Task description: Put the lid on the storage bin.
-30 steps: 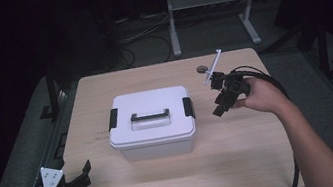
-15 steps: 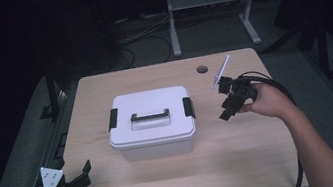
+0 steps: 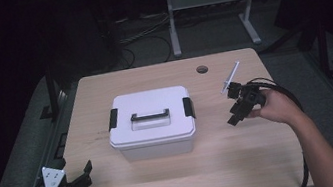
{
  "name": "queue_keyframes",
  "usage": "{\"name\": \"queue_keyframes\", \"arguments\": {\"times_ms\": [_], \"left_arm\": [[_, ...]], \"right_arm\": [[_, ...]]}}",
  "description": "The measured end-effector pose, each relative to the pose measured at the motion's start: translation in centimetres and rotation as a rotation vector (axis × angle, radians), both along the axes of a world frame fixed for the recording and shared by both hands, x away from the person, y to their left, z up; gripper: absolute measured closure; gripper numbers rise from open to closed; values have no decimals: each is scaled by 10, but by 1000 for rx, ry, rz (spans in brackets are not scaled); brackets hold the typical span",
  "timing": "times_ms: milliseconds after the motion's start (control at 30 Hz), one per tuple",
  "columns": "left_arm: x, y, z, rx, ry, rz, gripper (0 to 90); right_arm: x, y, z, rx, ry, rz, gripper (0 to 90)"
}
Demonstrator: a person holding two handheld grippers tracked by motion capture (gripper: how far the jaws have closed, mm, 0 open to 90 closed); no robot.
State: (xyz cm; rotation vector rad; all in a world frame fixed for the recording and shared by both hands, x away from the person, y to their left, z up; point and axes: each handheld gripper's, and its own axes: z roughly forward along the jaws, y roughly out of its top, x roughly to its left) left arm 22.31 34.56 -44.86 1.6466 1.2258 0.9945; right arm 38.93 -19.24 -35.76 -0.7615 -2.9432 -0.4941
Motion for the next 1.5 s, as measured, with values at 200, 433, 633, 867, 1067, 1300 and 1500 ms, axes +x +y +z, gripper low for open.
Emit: {"name": "queue_keyframes", "arguments": {"times_ms": [200,433,633,867,1067,1300,1500], "left_arm": [[0,0,0,5,-1,2,138],[0,-1,0,6,-1,0,138],[1,-1,0,9,-1,0,138],[1,-1,0,9,-1,2,138],[1,-1,0,10,-2,2,138],[1,-2,0,12,-2,0,138],[1,-2,0,12,-1,1,138]], "right_arm": [[-3,-8,-7,10,9,-17,475],[-8,-20,-17,18,22,-34,475],[-10,-26,-22,24,30,-47,475],[-15,-38,-31,30,42,-71,472],[-20,-48,-37,36,48,-89,470],[-25,-57,-44,49,54,-105,470],[-29,-63,-50,57,63,-116,468]]}}
